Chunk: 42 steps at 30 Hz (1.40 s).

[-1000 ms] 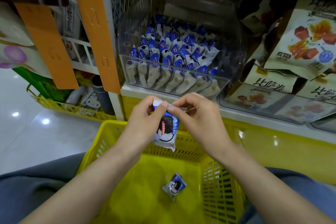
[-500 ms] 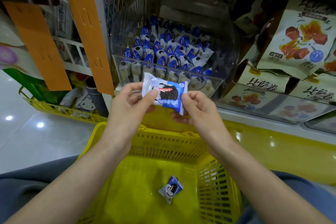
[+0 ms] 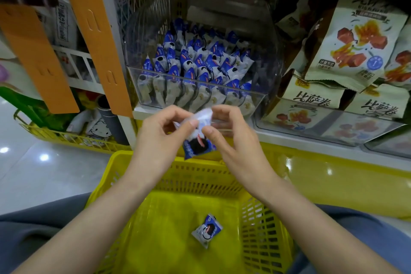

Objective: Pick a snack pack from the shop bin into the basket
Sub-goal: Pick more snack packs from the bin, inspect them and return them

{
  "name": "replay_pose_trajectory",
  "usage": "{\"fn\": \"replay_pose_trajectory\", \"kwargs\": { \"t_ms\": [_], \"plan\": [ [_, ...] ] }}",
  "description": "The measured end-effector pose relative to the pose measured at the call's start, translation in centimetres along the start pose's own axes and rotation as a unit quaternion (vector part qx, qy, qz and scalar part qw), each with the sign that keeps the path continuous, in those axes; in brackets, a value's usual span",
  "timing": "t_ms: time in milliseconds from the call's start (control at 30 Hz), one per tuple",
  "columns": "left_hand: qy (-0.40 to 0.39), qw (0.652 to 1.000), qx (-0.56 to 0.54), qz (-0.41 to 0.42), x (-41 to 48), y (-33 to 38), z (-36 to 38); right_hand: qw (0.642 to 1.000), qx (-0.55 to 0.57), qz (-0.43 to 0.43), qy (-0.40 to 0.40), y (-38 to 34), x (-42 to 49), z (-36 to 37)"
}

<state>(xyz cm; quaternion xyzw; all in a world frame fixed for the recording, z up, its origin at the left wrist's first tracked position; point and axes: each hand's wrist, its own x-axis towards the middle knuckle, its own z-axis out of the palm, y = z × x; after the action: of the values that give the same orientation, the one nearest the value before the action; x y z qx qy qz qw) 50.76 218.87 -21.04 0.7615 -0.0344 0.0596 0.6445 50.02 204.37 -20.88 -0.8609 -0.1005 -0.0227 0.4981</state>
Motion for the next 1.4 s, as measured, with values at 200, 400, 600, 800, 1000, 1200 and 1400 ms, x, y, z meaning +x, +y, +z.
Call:
{"fn": "replay_pose_trajectory", "kwargs": {
  "t_ms": [200,400,600,800,1000,1200,1400],
  "plan": [
    [-0.043,0.996,-0.044,-0.07,-0.4,0.0,0.6,0.997,0.06,0.042,-0.017,0.1,0.5,-0.1],
    [-0.026,0.992,-0.071,-0.098,-0.3,0.1,0.8,0.999,0.046,0.013,0.017,0.0,0.4,0.1],
    [-0.026,0.996,-0.042,-0.073,-0.3,-0.1,0.9,0.996,0.075,0.034,0.029,-0.3,0.8,0.0],
    [-0.096,0.971,-0.133,-0.173,0.0,-0.1,0.5,0.975,0.178,0.118,0.054,-0.3,0.9,-0.2],
    [-0.058,0.969,-0.169,-0.171,0.2,-0.2,0.0,0.982,0.187,0.029,-0.008,-1.0,0.4,0.0],
    [0.02,0.992,-0.035,-0.12,0.1,-0.4,0.9,0.996,0.062,0.001,0.059,-0.6,0.1,0.4],
    [-0.069,0.974,-0.101,-0.192,-0.7,-0.1,1.5,0.994,-0.009,-0.044,0.103,-0.1,0.3,0.5]
  ]
}}
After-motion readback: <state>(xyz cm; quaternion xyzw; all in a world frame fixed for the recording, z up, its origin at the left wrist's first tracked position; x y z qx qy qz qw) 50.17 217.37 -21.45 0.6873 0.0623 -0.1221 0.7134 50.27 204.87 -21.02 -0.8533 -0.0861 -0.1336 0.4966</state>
